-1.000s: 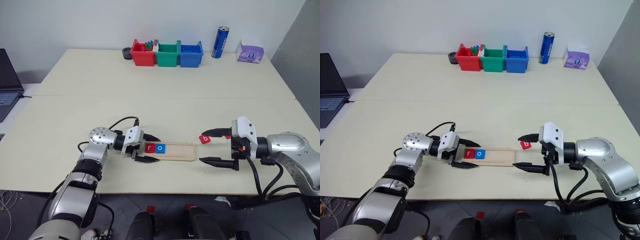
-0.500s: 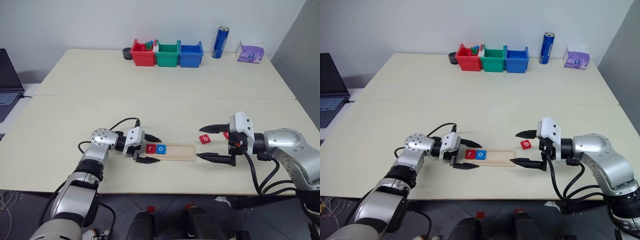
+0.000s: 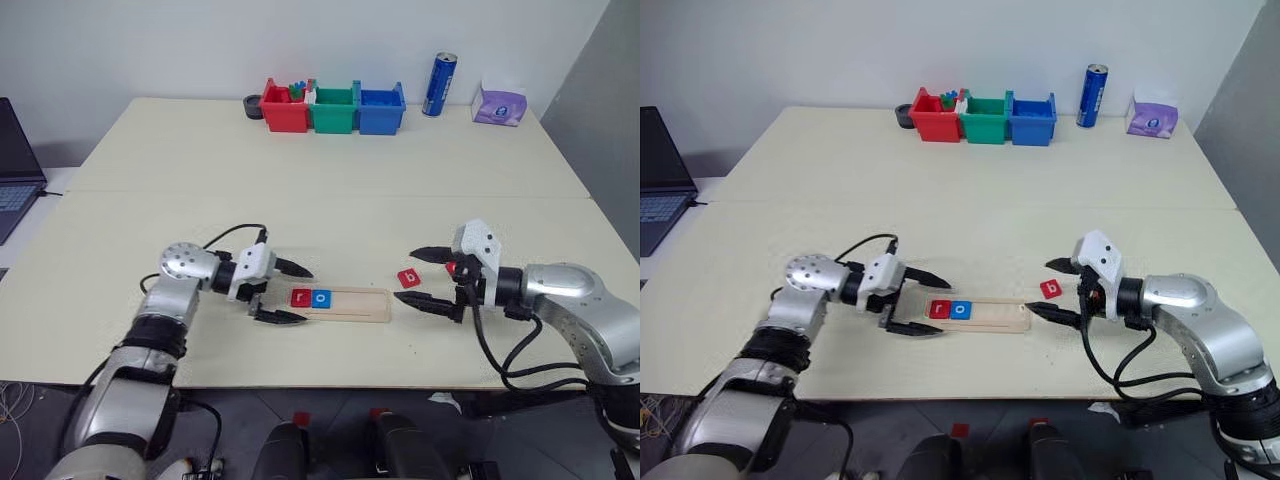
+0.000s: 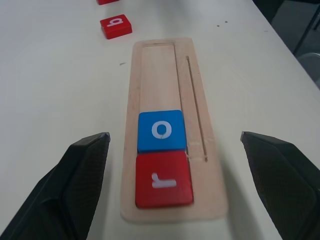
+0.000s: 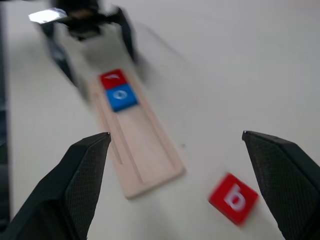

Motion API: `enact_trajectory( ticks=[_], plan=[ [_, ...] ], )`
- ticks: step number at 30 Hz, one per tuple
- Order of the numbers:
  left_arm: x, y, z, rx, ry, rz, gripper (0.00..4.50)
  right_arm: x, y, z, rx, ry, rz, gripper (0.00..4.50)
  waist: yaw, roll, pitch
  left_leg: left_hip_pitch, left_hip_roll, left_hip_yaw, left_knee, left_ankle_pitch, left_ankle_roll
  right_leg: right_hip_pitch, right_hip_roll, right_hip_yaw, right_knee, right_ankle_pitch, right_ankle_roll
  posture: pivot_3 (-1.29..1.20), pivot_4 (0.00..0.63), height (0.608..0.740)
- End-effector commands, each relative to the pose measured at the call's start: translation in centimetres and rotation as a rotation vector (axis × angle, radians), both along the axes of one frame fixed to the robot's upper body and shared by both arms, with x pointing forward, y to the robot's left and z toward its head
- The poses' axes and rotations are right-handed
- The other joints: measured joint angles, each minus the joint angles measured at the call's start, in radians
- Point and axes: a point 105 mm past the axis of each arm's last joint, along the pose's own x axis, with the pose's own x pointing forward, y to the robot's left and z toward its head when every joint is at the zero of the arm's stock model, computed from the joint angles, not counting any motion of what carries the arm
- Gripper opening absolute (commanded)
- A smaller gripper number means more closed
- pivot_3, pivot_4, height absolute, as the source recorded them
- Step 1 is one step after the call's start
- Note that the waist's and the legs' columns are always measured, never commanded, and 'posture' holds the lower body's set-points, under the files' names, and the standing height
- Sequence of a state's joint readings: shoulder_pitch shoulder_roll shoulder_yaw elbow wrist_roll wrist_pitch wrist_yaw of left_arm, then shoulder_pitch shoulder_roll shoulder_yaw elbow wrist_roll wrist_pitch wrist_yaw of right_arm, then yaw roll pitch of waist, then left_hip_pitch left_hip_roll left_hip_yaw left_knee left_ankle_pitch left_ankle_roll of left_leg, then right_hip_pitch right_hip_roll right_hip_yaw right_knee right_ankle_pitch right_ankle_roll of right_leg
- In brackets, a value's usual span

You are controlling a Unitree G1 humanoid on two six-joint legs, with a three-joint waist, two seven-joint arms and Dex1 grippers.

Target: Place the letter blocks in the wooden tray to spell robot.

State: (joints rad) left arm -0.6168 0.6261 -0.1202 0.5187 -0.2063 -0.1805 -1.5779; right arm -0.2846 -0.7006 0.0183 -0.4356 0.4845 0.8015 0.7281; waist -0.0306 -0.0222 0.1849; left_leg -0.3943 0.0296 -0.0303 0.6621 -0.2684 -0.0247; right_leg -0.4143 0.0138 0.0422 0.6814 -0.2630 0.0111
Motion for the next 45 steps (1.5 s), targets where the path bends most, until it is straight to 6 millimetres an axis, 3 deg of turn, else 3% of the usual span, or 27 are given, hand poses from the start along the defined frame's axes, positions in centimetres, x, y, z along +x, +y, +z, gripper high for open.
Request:
enact_trajectory(
  ticks=[1,4,12,30,33,40,45],
  plan=[
    [-0.7,-1.0,2.2,-0.08,-0.054,0.014,4.44,-0.1,-0.5,-0.9,0.017,0.026,-0.205,4.5,0.001,0.0,0.0,0.0,0.0,0.0,0.0,0.0,0.0,0.0,0.0,0.0,0.0,0.0,0.0,0.0,0.15,0.74],
    [-1.4,-2.2,2.7,-0.13,-0.08,0.047,4.44,-0.1,-0.1,-2.3,0.022,0.064,-0.332,4.5,0.001,0.0,0.0,-0.001,0.0,-0.002,0.001,0.0,0.0,0.0,-0.001,0.001,0.0,-0.001,0.002,0.0,0.15,0.74],
    [-2.6,-4.0,3.0,-0.199,-0.078,0.1,4.44,1.6,0.9,-2.3,0.051,0.07,-0.477,4.5,0.0,0.0,0.0,-0.001,0.0,-0.001,0.001,0.0,0.0,0.0,0.0,0.001,0.0,-0.002,0.003,0.0,0.15,0.74],
    [-2.7,-4.1,3.7,-0.21,-0.078,0.135,4.44,3.3,1.3,-4.2,-0.026,0.082,-0.533,4.5,-0.001,0.0,0.0,-0.001,-0.001,0.0,0.001,0.0,0.0,0.0,0.0,0.001,0.0,-0.002,0.003,0.0,0.15,0.74],
    [-2.8,-4.2,3.7,-0.212,-0.078,0.133,4.5,3.4,1.3,-4.6,-0.027,0.088,-0.538,3.9,-0.001,0.0,0.0,-0.001,-0.001,0.0,0.001,0.0,0.0,0.0,0.0,0.001,0.0,-0.002,0.003,0.0,0.15,0.74],
    [-2.8,-4.3,3.6,-0.211,-0.075,0.132,4.5,3.0,0.5,-4.5,-0.035,0.094,-0.543,1.47,-0.001,0.0,0.0,-0.001,-0.001,0.0,0.001,0.0,0.0,0.0,0.0,0.001,0.0,-0.002,0.003,0.0,0.15,0.74],
    [-3.9,-4.8,2.9,-0.21,-0.036,0.084,4.5,1.5,-0.9,-4.1,-0.036,0.159,-0.557,1.46,-0.001,0.0,0.0,-0.001,-0.001,0.0,0.001,0.0,0.0,0.0,0.0,0.001,0.0,-0.002,0.003,0.0,0.15,0.74]
  ],
)
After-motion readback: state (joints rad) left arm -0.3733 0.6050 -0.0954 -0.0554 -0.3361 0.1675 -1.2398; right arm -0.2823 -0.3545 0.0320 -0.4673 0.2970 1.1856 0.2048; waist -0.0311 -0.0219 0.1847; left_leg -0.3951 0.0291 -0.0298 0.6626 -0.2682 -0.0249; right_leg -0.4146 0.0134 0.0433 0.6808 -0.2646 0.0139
